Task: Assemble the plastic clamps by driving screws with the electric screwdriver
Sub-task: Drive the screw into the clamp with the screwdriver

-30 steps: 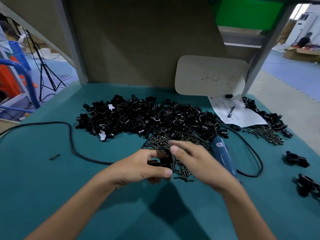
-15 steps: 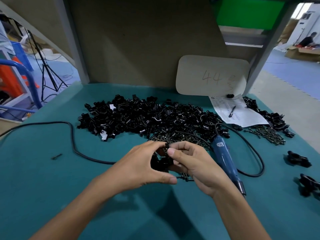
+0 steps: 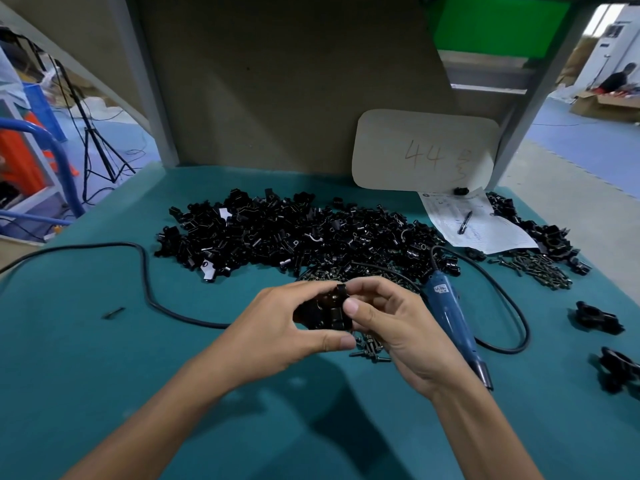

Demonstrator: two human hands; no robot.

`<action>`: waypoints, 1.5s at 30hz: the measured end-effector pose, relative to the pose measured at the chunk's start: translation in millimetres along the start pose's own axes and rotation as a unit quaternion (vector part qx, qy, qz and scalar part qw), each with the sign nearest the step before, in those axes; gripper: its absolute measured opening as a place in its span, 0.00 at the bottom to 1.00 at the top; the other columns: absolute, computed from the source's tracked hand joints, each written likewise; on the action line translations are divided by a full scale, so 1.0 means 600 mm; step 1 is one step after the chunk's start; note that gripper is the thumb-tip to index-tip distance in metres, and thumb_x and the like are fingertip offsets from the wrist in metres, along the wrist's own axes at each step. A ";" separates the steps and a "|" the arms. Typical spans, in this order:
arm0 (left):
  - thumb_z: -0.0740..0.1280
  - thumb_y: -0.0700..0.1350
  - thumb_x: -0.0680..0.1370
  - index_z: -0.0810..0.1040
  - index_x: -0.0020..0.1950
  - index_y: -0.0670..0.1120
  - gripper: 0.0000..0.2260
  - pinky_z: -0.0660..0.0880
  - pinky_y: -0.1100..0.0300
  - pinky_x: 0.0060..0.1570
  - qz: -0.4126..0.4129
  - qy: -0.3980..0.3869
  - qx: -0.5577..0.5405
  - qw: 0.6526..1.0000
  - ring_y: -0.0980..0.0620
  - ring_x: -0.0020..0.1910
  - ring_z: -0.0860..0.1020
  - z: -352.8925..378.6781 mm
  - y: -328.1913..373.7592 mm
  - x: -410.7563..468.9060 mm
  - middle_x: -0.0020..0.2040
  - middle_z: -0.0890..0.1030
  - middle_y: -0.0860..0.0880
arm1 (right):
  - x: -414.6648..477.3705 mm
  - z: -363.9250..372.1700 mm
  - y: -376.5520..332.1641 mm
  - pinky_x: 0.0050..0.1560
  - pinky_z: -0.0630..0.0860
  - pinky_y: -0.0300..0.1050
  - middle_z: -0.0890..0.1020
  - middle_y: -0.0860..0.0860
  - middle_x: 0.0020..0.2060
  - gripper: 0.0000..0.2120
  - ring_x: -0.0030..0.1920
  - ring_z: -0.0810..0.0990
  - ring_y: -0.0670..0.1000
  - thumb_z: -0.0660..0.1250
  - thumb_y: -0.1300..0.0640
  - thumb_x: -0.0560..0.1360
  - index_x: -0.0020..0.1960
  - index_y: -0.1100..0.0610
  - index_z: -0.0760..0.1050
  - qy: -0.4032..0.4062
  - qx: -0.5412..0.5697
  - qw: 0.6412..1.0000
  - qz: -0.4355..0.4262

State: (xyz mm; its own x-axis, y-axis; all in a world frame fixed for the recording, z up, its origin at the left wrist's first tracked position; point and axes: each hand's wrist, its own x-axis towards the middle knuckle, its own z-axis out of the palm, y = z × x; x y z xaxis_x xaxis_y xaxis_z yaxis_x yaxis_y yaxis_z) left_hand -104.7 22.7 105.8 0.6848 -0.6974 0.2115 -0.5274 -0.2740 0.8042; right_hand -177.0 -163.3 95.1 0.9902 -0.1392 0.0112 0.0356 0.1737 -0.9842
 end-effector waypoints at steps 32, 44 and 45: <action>0.78 0.55 0.69 0.85 0.51 0.55 0.12 0.76 0.63 0.47 0.077 0.151 -0.141 0.976 0.52 0.46 0.81 0.005 0.017 0.005 0.47 0.82 0.52 | -0.017 0.019 -0.012 0.52 0.80 0.42 0.86 0.50 0.53 0.17 0.55 0.84 0.49 0.82 0.48 0.68 0.53 0.47 0.80 -0.042 0.038 0.992 -0.113; 0.79 0.54 0.69 0.85 0.51 0.54 0.13 0.78 0.60 0.47 0.082 0.164 -0.156 0.971 0.50 0.47 0.82 0.010 0.017 0.000 0.48 0.83 0.50 | -0.019 0.022 -0.008 0.52 0.80 0.40 0.86 0.50 0.53 0.13 0.55 0.85 0.48 0.77 0.57 0.70 0.53 0.47 0.81 -0.038 0.067 0.991 -0.113; 0.78 0.55 0.70 0.85 0.52 0.54 0.13 0.78 0.60 0.48 0.080 0.169 -0.145 0.972 0.49 0.48 0.82 0.012 0.015 0.000 0.48 0.83 0.51 | -0.018 0.023 -0.008 0.52 0.81 0.41 0.86 0.50 0.53 0.13 0.54 0.85 0.48 0.78 0.56 0.70 0.52 0.47 0.81 -0.035 0.061 0.991 -0.114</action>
State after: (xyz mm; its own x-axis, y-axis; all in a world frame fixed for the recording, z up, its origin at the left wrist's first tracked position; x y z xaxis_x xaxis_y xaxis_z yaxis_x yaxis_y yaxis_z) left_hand -113.0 15.6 109.5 0.7582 -0.4445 0.4770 -0.5096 0.0522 0.8588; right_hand -186.3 -149.3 101.9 0.9615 -0.1218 0.2463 0.2706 0.2634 -0.9259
